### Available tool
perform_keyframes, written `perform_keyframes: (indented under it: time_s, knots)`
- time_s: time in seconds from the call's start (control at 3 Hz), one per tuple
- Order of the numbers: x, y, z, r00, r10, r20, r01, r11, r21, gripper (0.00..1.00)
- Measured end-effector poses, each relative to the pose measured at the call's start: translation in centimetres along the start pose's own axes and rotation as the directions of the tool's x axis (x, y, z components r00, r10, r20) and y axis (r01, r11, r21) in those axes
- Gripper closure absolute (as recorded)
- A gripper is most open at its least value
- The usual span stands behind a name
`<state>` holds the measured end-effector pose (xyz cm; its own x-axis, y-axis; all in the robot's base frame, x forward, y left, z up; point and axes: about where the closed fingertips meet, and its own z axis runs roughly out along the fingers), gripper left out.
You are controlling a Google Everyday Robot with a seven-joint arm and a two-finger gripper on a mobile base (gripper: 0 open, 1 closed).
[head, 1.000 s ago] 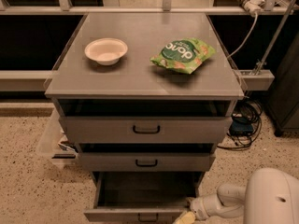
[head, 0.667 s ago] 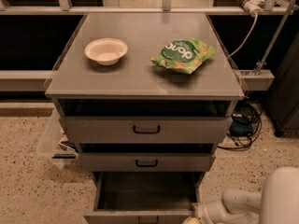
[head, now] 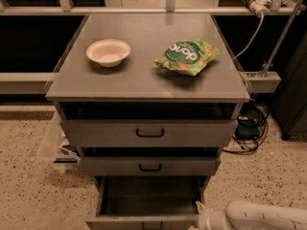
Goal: Open bottom drawer
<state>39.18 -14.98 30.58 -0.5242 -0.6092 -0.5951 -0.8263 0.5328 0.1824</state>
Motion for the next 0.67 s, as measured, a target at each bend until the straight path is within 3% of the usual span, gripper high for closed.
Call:
perform_keyframes:
  time_s: [0.33, 0.67]
  knots:
    - [-0.53, 1.14, -0.18, 0.999, -0.038, -0.010, 0.039, 0.9963, 0.076, 0.00]
    - [-0.41, 0.85, -0.10, 0.999, -0.037, -0.014, 0.038, 0.9954, 0.088, 0.00]
